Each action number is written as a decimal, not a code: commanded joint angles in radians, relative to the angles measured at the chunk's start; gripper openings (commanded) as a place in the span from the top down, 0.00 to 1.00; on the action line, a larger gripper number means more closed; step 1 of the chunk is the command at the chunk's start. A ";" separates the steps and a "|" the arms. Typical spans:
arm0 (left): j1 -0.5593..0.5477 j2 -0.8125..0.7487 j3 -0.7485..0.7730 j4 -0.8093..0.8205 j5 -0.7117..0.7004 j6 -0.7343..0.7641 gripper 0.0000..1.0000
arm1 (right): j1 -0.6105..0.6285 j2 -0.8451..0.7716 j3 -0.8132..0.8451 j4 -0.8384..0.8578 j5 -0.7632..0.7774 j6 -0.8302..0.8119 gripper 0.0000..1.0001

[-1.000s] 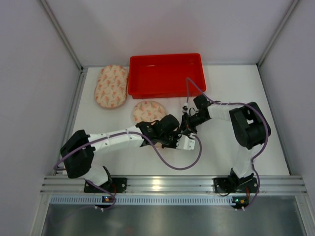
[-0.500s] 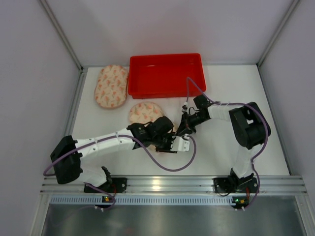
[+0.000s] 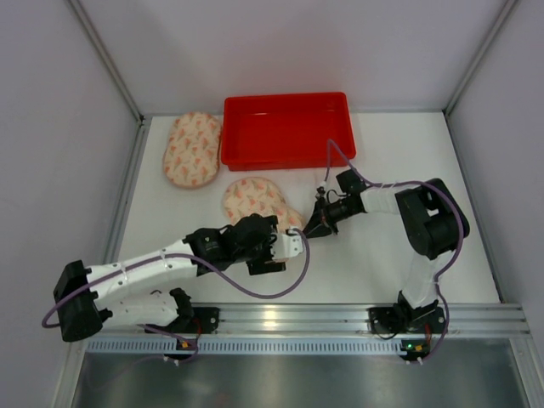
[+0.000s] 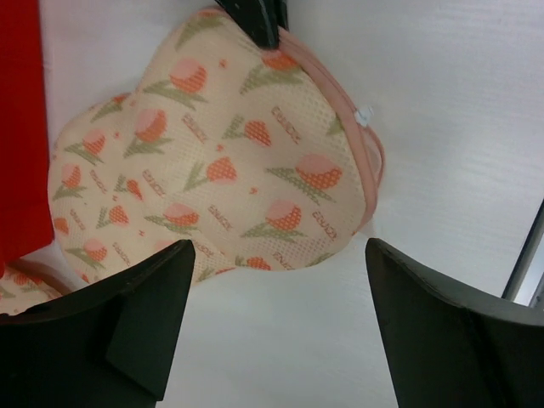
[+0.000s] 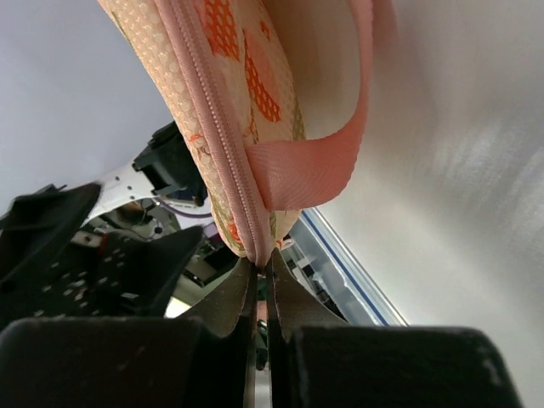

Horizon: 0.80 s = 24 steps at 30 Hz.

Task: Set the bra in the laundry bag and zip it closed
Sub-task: Zip the laundry bag at the center of the board.

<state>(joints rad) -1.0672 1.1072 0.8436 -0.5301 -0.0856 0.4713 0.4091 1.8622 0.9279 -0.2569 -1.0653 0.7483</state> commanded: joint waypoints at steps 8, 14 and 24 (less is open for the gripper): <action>-0.128 -0.064 -0.162 0.149 -0.124 0.110 0.01 | -0.006 -0.014 -0.008 0.117 -0.096 0.105 1.00; -0.129 -0.011 -0.190 0.252 -0.215 0.150 0.01 | -0.006 -0.023 -0.014 0.097 -0.094 0.079 1.00; -0.129 0.040 -0.242 0.381 -0.315 0.227 0.02 | -0.006 -0.023 -0.012 0.088 -0.110 0.068 1.00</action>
<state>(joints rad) -1.1931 1.1416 0.6155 -0.2604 -0.3298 0.6617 0.4091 1.8622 0.9230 -0.1864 -1.1313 0.8303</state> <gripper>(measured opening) 0.985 0.018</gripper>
